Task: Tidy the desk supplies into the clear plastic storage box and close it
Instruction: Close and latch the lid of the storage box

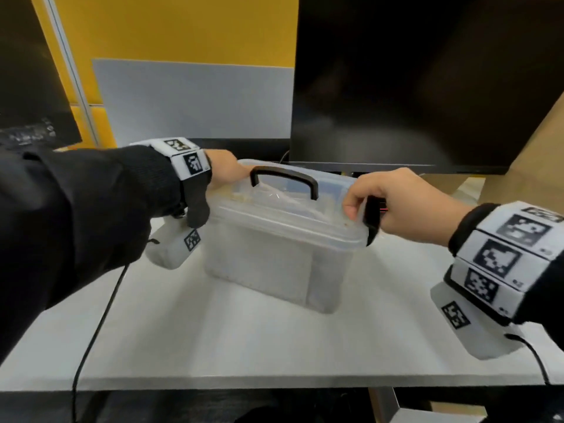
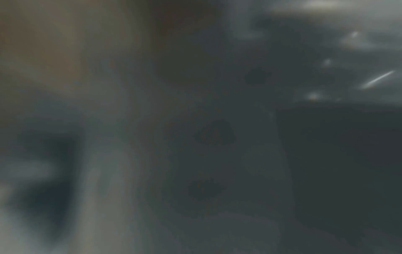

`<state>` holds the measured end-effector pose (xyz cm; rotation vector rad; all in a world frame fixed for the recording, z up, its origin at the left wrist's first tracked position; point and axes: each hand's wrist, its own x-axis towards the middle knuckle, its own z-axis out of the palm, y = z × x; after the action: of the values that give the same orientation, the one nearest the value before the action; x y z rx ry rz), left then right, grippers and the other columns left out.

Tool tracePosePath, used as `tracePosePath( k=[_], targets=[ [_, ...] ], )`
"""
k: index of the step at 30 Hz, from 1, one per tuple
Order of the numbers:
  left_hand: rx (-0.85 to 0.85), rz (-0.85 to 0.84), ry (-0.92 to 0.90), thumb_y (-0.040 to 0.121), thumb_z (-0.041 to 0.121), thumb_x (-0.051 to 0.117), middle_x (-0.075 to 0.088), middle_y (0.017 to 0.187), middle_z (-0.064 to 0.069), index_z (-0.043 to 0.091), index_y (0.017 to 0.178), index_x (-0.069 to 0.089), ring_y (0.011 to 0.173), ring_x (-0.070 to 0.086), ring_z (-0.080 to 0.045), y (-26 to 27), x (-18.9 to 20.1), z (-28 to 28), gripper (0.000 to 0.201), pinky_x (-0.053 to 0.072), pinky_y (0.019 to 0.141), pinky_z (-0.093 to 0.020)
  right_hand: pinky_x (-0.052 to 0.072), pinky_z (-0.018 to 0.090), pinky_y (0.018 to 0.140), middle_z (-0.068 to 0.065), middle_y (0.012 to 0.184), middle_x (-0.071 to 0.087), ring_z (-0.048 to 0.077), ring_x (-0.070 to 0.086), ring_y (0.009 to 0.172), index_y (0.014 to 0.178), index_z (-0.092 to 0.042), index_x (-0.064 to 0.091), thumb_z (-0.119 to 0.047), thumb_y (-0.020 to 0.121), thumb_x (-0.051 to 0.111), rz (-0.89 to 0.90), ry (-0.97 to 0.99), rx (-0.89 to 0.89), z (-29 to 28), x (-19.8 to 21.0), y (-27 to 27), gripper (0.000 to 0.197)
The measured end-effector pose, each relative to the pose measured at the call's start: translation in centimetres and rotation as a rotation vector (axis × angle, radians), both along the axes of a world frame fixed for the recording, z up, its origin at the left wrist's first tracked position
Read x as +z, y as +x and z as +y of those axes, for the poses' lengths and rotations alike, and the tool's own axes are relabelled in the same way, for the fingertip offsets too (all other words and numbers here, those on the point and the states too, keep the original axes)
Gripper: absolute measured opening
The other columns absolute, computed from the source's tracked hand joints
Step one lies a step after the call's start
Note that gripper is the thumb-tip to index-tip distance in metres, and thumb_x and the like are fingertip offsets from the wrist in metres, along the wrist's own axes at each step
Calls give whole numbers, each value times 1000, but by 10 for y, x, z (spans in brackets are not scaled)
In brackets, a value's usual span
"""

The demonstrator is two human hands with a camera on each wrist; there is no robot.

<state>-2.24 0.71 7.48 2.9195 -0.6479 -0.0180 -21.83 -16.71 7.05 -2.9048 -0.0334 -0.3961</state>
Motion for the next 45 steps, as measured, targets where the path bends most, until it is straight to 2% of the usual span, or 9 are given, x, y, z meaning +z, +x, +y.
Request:
tracePosePath(
  k=[5, 8, 11, 22, 26, 29, 36, 42, 45],
  targets=[
    [220, 74, -185, 98, 43, 34, 38, 146, -19, -1, 137, 41, 134, 37, -34, 10, -14, 36, 60, 28, 109, -34, 48, 42, 88, 20, 109, 64, 36, 59, 106, 104, -5, 66, -12, 85, 48, -82, 591, -338, -3, -24, 40, 27],
    [280, 112, -321, 97, 39, 38, 41, 144, -19, 0, 136, 43, 131, 40, -35, 12, -19, 42, 55, 31, 106, -35, 39, 46, 104, 5, 142, 45, 30, 43, 130, 138, -16, 42, -58, 75, 61, 205, 1109, -348, 21, -33, 53, 77],
    [301, 158, -373, 97, 41, 37, 44, 141, -19, 2, 137, 41, 128, 44, -36, 11, -19, 46, 56, 37, 104, -38, 39, 47, 103, 8, 140, 47, 31, 47, 126, 138, -19, 40, -58, 68, 69, 208, 1237, -367, 23, -39, 61, 85],
    [293, 315, -402, 94, 48, 40, 60, 97, -16, 2, 126, 49, 74, 59, -30, 18, -9, 53, 56, 48, 57, -34, 49, 44, 96, 12, 111, 65, 28, 63, 105, 107, -5, 60, -5, 72, 74, 97, 1178, -467, 11, -10, 62, 37],
    [204, 233, -309, 87, 52, 52, 65, 105, -13, 5, 117, 58, 92, 65, -32, 27, -4, 67, 56, 56, 75, -37, 50, 42, 95, 9, 118, 62, 25, 61, 107, 123, -8, 53, -18, 63, 82, 159, 1132, -479, 15, -8, 64, 68],
    [198, 287, -424, 81, 44, 64, 65, 87, -8, 4, 106, 58, 72, 63, -23, 23, 0, 73, 47, 53, 45, -25, 51, 39, 93, 11, 118, 61, 25, 59, 107, 124, -4, 53, -30, 60, 84, 114, 983, -512, 23, -8, 68, 76],
    [251, 419, -552, 77, 27, 73, 67, 48, -3, 7, 78, 53, 37, 64, -16, 14, 3, 79, 28, 47, 31, -20, 44, 34, 86, 10, 111, 56, 25, 52, 101, 123, 2, 50, -30, 65, 82, 6, 940, -556, 33, -17, 74, 73],
    [281, 223, -471, 75, 28, 75, 66, 105, -19, 5, 97, 55, 98, 65, -35, 9, 6, 70, 38, 52, 92, -43, 46, 36, 91, 10, 115, 56, 27, 53, 108, 127, 1, 47, -34, 65, 81, 6, 855, -599, 38, -8, 79, 79],
    [273, 150, -383, 78, 28, 73, 65, 110, -20, -2, 110, 57, 102, 63, -35, 6, 8, 64, 47, 50, 94, -42, 46, 36, 91, 15, 118, 55, 29, 53, 110, 128, 4, 44, -35, 71, 77, 8, 750, -604, 39, -5, 81, 77]
  ],
)
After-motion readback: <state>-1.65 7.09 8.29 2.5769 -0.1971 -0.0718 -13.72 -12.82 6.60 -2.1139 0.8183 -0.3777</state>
